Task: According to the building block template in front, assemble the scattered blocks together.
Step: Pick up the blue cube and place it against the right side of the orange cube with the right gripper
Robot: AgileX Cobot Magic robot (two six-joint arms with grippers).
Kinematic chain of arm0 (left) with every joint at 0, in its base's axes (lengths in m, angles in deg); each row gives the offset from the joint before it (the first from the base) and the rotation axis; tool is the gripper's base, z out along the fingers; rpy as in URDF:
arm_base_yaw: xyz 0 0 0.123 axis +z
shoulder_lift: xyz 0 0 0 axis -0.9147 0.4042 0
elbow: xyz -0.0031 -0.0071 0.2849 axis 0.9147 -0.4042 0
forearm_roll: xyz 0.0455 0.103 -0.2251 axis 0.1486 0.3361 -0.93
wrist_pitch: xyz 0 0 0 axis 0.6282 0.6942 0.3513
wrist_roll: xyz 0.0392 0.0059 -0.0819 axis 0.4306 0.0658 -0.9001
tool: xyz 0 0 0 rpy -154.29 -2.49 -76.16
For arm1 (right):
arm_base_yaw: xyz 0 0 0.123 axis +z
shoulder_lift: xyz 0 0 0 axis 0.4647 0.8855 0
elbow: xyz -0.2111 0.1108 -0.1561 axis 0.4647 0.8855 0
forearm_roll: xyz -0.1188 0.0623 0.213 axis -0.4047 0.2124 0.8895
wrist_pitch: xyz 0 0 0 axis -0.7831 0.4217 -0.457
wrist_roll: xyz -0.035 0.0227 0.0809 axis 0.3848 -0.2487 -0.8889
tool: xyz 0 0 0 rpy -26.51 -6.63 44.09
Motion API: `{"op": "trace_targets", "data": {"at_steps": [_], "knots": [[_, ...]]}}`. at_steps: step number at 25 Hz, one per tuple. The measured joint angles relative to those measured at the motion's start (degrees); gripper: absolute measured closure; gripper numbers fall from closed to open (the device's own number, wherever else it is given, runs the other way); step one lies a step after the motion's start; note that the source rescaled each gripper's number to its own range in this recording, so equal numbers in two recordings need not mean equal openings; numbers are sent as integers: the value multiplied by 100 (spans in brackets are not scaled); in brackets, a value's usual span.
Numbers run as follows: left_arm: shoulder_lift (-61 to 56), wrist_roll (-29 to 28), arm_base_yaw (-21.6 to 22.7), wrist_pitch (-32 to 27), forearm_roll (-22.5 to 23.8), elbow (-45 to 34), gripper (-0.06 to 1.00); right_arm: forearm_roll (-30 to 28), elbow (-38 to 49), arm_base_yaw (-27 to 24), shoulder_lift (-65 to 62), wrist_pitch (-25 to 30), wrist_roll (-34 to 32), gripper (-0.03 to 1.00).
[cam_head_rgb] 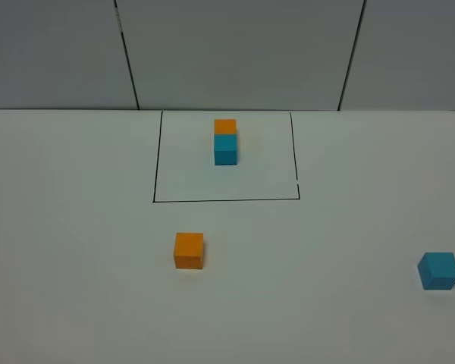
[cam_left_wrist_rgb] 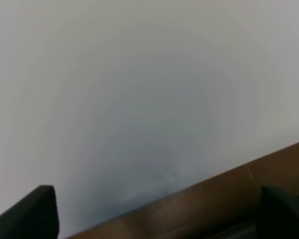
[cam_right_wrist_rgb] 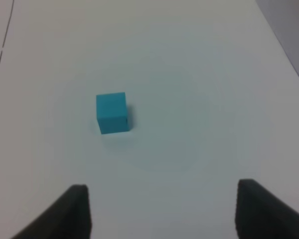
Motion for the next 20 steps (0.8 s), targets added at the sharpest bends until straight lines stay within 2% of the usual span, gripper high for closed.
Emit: {"op": "trace_targets", "data": {"at_steps": [13,20], "knots": [[-1114,-10,758,287,-276,-447,-3,0,0,0,0,0,0,40],[-1153,-6,897,324,-288,-455,-3,0,0,0,0,0,0,40]]}}
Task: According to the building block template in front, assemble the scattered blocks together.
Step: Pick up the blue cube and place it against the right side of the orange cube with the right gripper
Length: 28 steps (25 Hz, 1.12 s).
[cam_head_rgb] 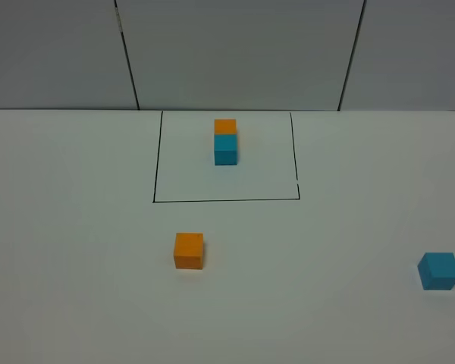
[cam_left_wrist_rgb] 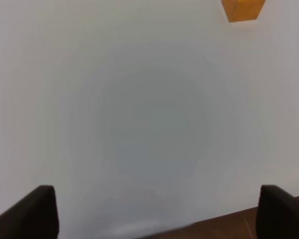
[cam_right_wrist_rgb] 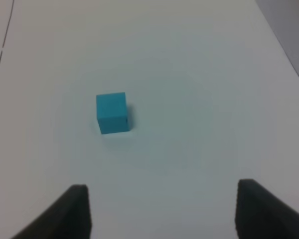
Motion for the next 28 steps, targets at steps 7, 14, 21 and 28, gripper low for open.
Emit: {"op": "trace_targets", "data": {"at_steps": [7,14,21,28], "knots": [[-9,-154,100,15,37,-2,-3,0,0,0,0,0,0,40],[-9,-564,100,20,336,-2,-3,0,0,0,0,0,0,40],[-41,-620,100,20,353,-2,-3,0,0,0,0,0,0,40],[-642,-650,215,56,450,-7,-3,0,0,0,0,0,0,40]]}}
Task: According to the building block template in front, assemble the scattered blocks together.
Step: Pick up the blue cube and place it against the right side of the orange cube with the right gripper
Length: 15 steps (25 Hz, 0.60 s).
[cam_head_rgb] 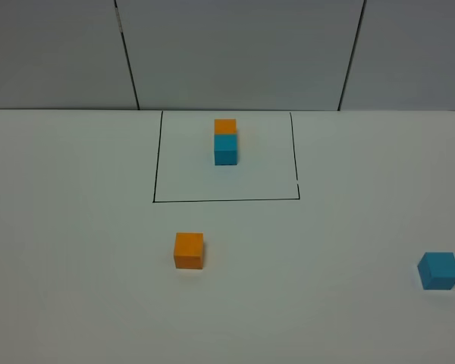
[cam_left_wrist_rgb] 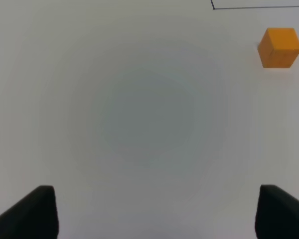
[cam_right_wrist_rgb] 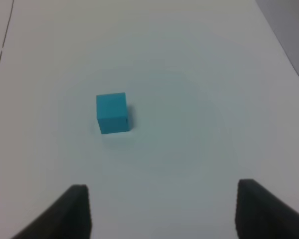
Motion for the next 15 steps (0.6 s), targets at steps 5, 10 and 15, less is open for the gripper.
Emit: {"op": "trace_targets", "data": {"at_steps": [5,10,15], "knots": [[-50,-2,0,0,14,0,-3,0,0,0,0,0,0,40],[-140,-7,130,-5,19,0,-3,0,0,0,0,0,0,40],[-147,-13,162,-5,19,0,-3,0,0,0,0,0,0,40]]}}
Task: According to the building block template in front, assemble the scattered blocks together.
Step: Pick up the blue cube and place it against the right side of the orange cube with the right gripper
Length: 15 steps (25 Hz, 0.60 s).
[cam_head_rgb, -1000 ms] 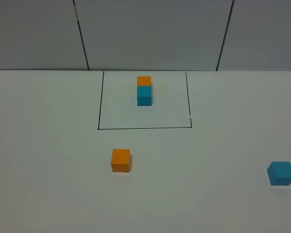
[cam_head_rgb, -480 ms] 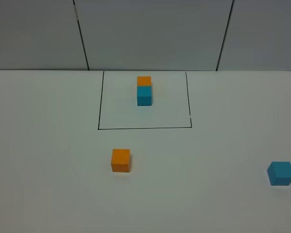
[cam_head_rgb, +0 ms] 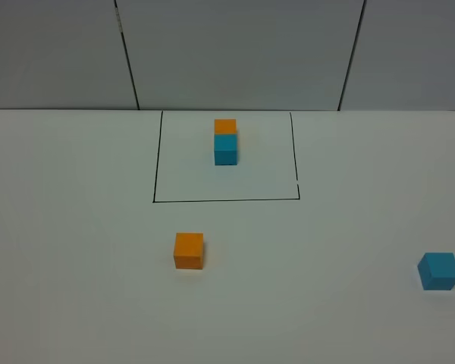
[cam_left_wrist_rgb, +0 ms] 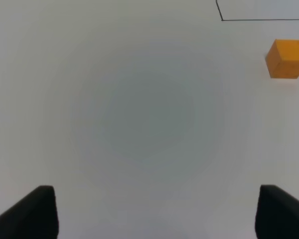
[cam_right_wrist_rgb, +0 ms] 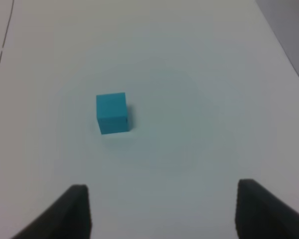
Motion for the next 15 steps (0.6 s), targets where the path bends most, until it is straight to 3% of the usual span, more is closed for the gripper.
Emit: {"op": "trace_targets", "data": {"at_steps": [15], "knots": [[0,-1,0,0,23,0,-3,0,0,0,0,0,0,40]]}}
